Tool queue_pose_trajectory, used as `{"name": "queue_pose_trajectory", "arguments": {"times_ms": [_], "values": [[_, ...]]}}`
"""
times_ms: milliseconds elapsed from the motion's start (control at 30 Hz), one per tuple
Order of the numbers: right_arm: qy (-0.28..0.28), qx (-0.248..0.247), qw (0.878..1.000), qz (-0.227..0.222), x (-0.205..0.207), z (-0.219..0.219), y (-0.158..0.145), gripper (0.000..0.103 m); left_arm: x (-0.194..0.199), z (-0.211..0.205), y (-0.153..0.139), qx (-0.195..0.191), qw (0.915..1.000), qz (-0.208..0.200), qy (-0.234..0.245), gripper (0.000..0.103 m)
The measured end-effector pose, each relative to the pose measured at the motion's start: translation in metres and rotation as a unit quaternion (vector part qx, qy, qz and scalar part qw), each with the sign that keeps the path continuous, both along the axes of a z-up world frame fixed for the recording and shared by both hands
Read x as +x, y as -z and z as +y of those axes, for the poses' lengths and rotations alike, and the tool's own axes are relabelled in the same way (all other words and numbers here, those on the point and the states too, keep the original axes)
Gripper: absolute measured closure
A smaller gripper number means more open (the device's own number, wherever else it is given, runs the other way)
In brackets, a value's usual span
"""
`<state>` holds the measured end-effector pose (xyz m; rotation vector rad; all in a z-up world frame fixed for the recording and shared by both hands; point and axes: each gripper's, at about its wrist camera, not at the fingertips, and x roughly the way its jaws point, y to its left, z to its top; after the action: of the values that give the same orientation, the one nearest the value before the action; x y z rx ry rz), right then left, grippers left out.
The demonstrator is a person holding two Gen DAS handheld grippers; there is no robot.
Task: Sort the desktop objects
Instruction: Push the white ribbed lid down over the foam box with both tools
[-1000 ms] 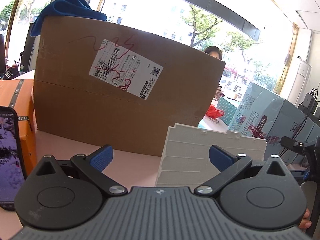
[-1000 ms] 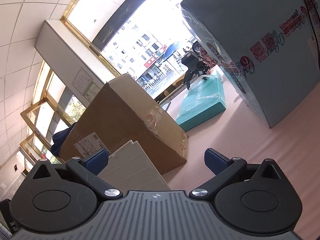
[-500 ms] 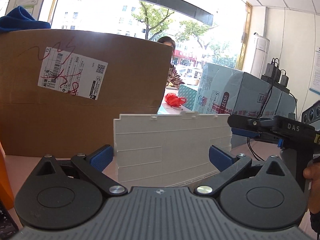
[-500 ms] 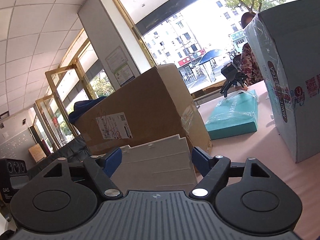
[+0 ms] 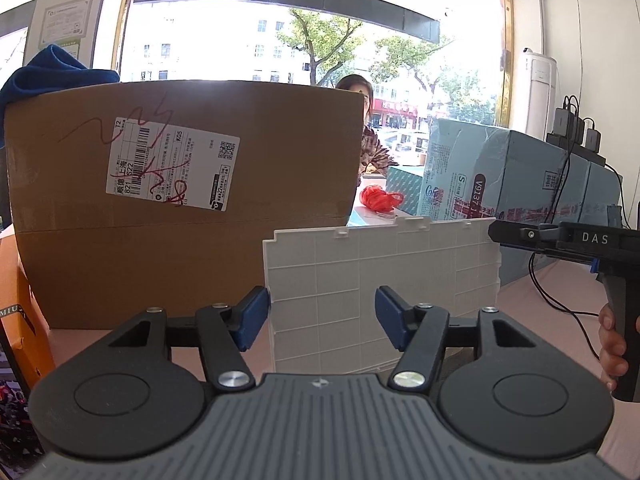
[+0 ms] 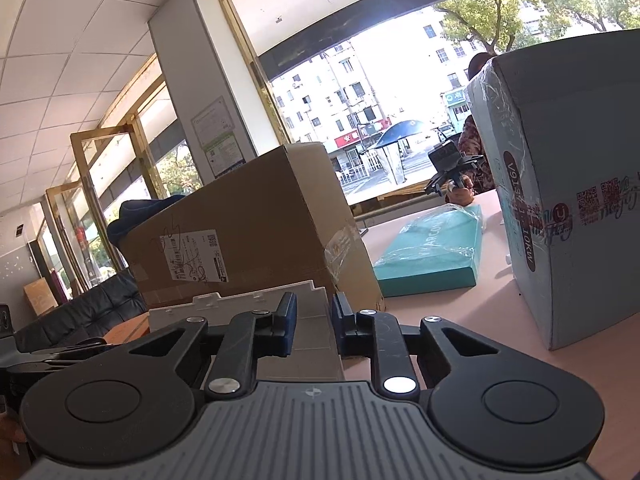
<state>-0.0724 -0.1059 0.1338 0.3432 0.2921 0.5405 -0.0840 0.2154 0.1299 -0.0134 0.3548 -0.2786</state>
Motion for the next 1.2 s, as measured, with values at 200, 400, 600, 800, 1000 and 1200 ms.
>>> {"name": "queue_pose_trajectory", "arguments": {"times_ms": [200, 400, 600, 800, 1000, 1200], "values": [[0.002, -0.053, 0.998, -0.041, -0.015, 0.009, -0.003, 0.085, -0.015, -0.001, 0.002, 0.015, 0.9996, -0.019, 0.012, 0.047], [-0.018, -0.075, 0.995, -0.064, -0.03, 0.006, -0.001, 0.085, -0.032, -0.002, 0.001, 0.03, 0.999, -0.021, 0.024, 0.047], [-0.028, -0.093, 0.992, -0.078, -0.049, 0.007, 0.0, 0.083, -0.05, -0.007, 0.006, 0.043, 0.9984, -0.028, 0.024, 0.046], [-0.034, -0.126, 0.987, -0.095, -0.069, 0.011, 0.005, 0.08, -0.066, -0.013, 0.013, 0.073, 0.9966, -0.026, 0.029, 0.045], [-0.03, -0.151, 0.982, -0.107, -0.087, 0.018, 0.013, 0.08, -0.079, -0.026, 0.02, 0.088, 0.9937, -0.011, 0.069, 0.046], [-0.03, -0.173, 0.977, -0.12, -0.107, 0.023, 0.023, 0.08, -0.097, -0.03, 0.024, 0.1, 0.992, -0.017, 0.075, 0.045]]}}
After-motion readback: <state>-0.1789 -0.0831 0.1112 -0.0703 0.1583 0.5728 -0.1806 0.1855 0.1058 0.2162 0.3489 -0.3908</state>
